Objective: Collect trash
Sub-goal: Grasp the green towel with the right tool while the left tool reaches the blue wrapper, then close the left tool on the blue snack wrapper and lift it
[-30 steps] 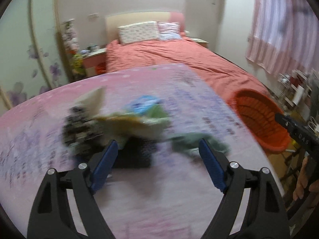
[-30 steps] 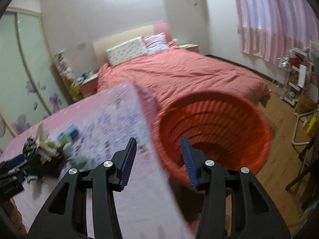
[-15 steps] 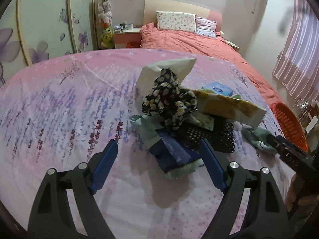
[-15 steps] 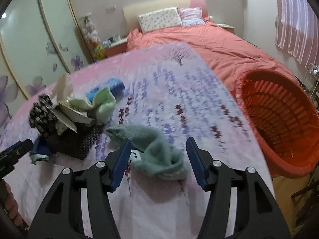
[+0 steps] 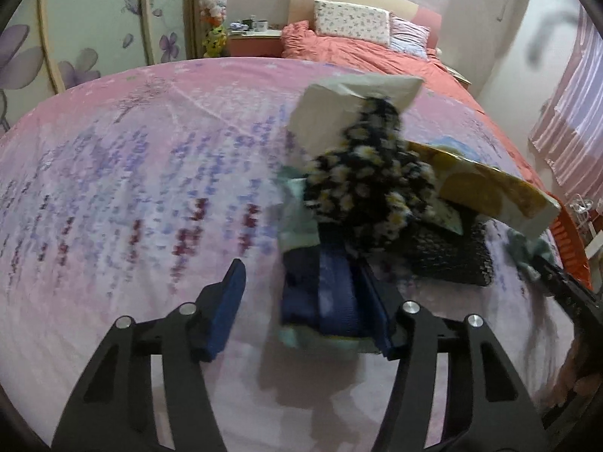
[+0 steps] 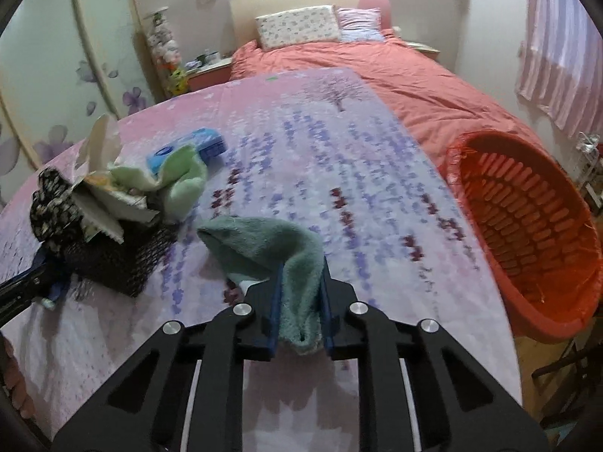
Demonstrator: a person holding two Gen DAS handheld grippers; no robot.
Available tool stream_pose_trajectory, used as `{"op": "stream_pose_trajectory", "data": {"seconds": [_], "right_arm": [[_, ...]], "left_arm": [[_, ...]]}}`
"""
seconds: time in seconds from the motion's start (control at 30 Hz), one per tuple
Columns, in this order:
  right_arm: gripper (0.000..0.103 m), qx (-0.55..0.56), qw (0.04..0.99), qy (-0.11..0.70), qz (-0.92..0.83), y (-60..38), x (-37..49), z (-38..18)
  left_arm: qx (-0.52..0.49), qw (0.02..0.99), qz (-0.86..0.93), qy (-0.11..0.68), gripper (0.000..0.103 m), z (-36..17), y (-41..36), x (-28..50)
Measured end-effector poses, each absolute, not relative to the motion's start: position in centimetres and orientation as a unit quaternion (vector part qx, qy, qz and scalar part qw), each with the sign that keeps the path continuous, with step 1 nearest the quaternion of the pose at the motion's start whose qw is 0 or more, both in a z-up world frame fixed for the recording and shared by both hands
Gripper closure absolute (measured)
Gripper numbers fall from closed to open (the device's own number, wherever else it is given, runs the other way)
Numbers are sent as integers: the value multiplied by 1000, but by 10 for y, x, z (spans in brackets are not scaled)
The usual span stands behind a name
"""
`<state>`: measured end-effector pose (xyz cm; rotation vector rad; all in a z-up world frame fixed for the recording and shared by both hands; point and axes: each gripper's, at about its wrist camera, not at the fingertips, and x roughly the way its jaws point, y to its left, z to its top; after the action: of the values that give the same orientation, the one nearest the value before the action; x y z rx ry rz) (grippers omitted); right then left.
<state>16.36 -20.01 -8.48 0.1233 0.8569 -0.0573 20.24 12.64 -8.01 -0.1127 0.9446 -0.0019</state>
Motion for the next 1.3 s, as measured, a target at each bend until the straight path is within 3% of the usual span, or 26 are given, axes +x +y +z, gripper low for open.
{"op": "stream_pose_trajectory", "data": {"seconds": [0.8, 1.2, 1.23, 1.3], "right_arm": [[84, 90, 902, 421, -37, -216, 170, -91], [83, 94, 901, 421, -34, -217, 170, -91], [83, 95, 901, 421, -33, -217, 170, -91], [83, 94, 901, 421, -34, -217, 169, -91]], "left_arm": [[-30, 899, 20, 437, 41, -90, 154, 210], [139, 907, -28, 397, 33, -72, 130, 232], [150, 905, -32, 398, 34, -74, 126, 235], [159, 899, -35, 405, 50, -77, 119, 242]]}}
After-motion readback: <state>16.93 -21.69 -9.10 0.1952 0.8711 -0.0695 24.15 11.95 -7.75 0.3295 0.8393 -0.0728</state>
